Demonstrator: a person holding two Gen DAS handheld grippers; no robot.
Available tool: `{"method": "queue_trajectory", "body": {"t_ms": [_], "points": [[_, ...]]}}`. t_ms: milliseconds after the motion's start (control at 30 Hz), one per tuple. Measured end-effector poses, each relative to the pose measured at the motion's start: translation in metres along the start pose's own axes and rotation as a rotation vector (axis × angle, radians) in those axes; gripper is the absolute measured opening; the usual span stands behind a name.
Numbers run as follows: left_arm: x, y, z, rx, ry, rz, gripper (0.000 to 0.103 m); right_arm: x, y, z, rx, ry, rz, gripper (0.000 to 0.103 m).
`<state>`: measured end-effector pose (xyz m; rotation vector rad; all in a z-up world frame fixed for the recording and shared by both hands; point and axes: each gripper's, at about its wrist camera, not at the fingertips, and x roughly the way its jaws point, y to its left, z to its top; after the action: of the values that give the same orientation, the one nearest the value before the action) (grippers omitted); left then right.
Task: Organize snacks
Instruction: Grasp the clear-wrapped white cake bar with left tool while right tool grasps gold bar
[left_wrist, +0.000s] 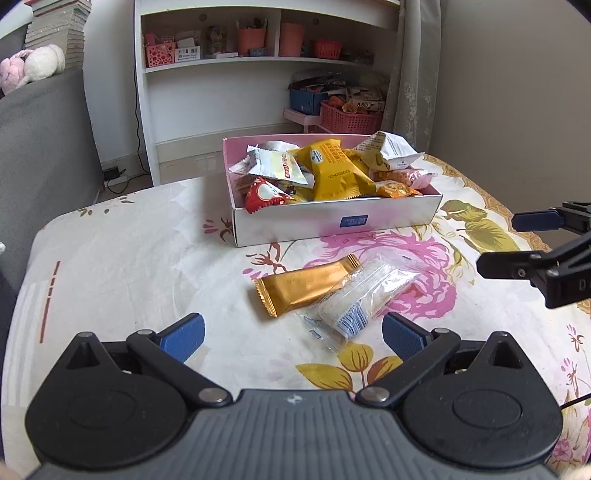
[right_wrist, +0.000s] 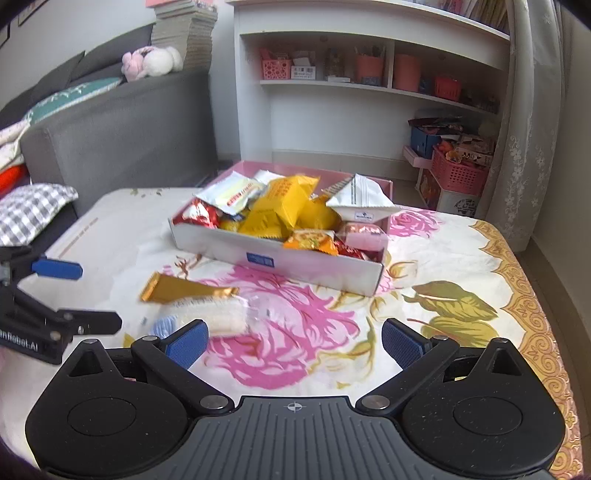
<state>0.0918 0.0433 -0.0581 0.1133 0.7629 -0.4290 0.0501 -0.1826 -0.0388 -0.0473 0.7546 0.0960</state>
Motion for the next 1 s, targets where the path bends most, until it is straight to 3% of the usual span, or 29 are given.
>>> {"method": "queue_trajectory", "body": {"t_ms": [233, 333, 767, 867, 1000], "points": [[0.018, -0.015, 0.001, 0.081, -0.019, -0.076, 0.101, 0.007, -0.003, -0.015, -0.050, 0.034, -0.010, 0.101], [0.029, -0.024, 0.004, 0.126, -0.012, -0.101, 0.095, 0.011, -0.003, -0.018, -0.056, 0.048, -0.006, 0.101], [0.053, -0.032, 0.007, 0.134, 0.051, -0.147, 0.065, 0.025, -0.015, -0.019, -0.008, 0.089, 0.005, 0.101], [0.054, -0.034, 0.005, 0.155, 0.068, -0.147, 0.048, 0.027, -0.017, -0.019, 0.007, 0.095, 0.002, 0.101], [0.052, -0.039, 0.003, 0.199, 0.072, -0.129, 0.037, 0.028, -0.018, -0.020, 0.007, 0.099, -0.006, 0.101]]}}
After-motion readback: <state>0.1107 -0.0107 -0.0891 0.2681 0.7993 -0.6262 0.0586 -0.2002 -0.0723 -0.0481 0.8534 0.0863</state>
